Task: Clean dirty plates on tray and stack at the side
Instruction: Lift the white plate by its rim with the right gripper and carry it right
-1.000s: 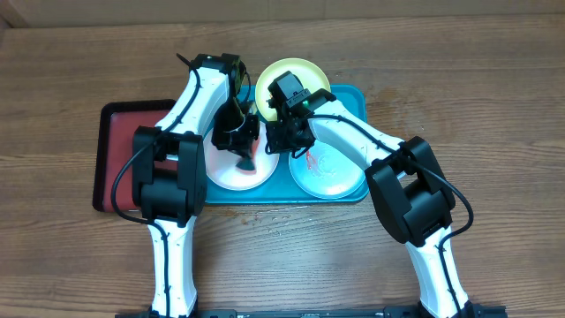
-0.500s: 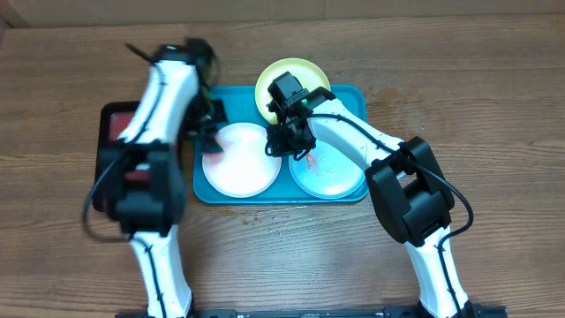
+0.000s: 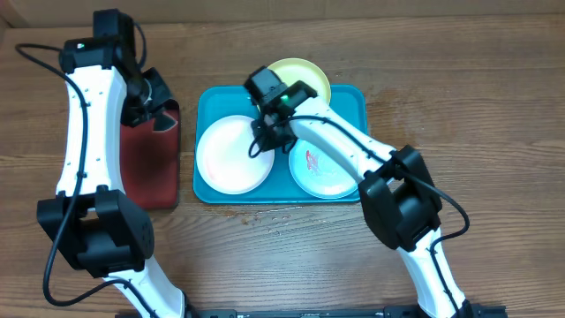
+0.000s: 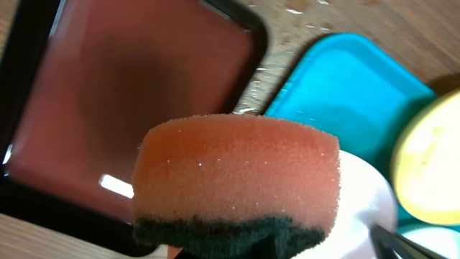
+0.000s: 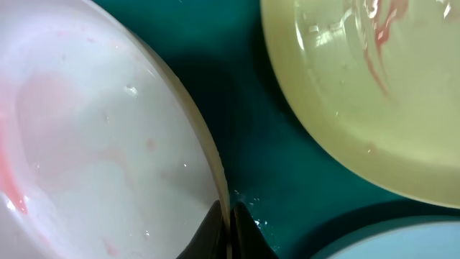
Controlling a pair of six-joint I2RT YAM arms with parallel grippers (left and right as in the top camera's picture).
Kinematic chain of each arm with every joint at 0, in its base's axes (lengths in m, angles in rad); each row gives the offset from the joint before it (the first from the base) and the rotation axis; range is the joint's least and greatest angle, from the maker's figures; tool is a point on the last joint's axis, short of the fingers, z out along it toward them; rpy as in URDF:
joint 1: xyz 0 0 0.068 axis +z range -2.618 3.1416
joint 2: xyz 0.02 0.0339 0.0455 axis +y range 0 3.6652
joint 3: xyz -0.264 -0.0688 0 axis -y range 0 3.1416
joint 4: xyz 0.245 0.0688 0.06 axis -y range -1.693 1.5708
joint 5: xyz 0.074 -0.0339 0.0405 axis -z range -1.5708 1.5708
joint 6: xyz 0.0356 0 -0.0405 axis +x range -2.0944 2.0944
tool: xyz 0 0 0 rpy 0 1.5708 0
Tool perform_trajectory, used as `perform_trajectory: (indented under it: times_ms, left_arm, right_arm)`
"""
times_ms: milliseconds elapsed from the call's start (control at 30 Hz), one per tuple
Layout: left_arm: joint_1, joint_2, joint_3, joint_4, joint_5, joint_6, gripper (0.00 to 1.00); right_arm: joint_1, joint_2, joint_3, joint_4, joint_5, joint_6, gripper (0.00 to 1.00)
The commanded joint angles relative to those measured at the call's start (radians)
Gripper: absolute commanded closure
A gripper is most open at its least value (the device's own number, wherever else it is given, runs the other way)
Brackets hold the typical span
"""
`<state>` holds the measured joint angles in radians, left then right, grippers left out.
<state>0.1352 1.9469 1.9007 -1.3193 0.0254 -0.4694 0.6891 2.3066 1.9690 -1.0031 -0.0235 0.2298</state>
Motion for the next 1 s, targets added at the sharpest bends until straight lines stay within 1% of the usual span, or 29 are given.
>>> perform_trajectory:
  times_ms: [0, 100, 167, 367, 600, 800, 967]
  left_arm:
    - [0.048, 0.028, -0.013, -0.011, -0.010, -0.009, 0.96]
    - [0.087, 0.028, -0.014, -0.024, -0.010, -0.009, 0.96]
    - [0.112, 0.028, -0.014, -0.033, -0.009, -0.009, 0.96]
    - [0.165, 0.028, -0.014, -0.045, -0.006, -0.010, 0.96]
    - [0.170, 0.028, -0.014, -0.041, -0.003, -0.010, 0.96]
    - [0.170, 0.028, -0.014, -0.041, -0.003, -0.009, 0.95]
    - [0.170, 0.028, -0.014, -0.041, -0.003, -0.009, 0.96]
  right_arm:
    - [0.050, -0.070, 0.071, -0.004, 0.163, -0.048, 0.96]
    - [0.076, -0.096, 0.104, -0.013, 0.224, -0.056, 0.96]
    - [0.089, -0.115, 0.114, -0.015, 0.301, -0.075, 0.96]
    - [0.142, -0.158, 0.114, -0.026, 0.663, -0.094, 0.96]
    - [0.212, -0.163, 0.114, -0.024, 0.926, -0.288, 0.96]
    - [0.261, -0.163, 0.114, 0.015, 1.175, -0.317, 0.96]
    - [0.273, -0.163, 0.114, 0.034, 1.236, -0.449, 0.96]
